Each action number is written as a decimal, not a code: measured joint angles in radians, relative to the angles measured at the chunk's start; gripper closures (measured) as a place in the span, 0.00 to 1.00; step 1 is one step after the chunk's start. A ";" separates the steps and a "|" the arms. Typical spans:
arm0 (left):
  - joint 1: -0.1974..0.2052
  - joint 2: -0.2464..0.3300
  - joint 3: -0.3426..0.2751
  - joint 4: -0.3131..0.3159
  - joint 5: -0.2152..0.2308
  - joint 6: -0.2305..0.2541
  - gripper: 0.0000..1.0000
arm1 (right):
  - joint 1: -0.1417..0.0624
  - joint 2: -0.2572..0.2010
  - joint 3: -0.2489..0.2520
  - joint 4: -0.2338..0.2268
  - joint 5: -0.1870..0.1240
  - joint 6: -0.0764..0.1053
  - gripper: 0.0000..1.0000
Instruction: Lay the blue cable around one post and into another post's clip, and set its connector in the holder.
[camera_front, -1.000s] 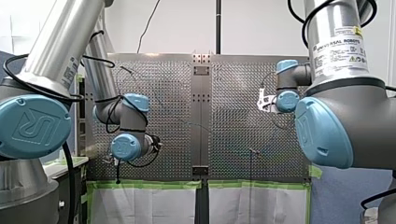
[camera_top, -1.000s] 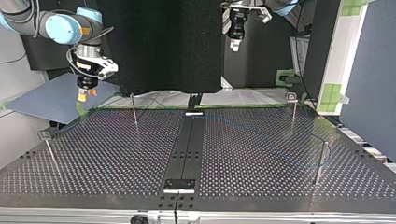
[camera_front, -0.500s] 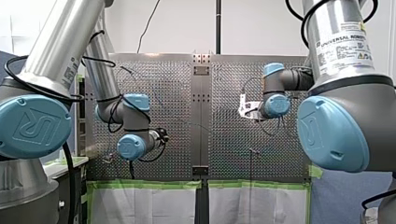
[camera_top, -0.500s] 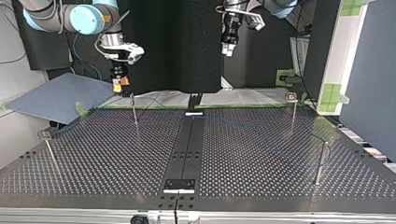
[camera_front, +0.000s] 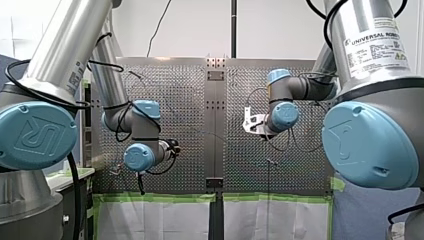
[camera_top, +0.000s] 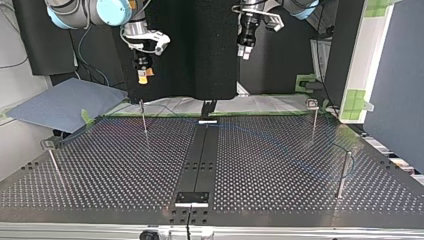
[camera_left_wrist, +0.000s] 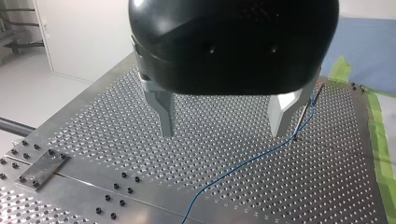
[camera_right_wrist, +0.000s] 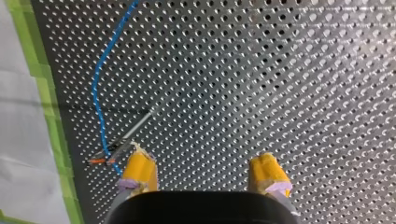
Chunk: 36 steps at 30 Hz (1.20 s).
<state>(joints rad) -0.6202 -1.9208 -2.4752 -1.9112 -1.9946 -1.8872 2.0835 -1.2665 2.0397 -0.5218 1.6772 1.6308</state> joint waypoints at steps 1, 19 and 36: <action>0.000 0.000 0.000 0.000 0.000 0.001 0.00 | 0.008 0.000 0.007 -0.007 0.008 0.000 0.00; 0.001 0.000 0.005 -0.012 0.002 0.037 0.00 | 0.167 0.043 0.069 -0.143 0.128 -0.036 0.00; 0.003 0.000 0.006 -0.035 0.030 0.028 0.00 | 0.281 0.147 0.040 -0.137 0.128 -0.061 0.00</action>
<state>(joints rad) -0.6176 -1.9210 -2.4694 -1.9463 -1.9647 -1.8594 2.3642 -1.1192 2.0798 -0.6589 1.8051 1.5696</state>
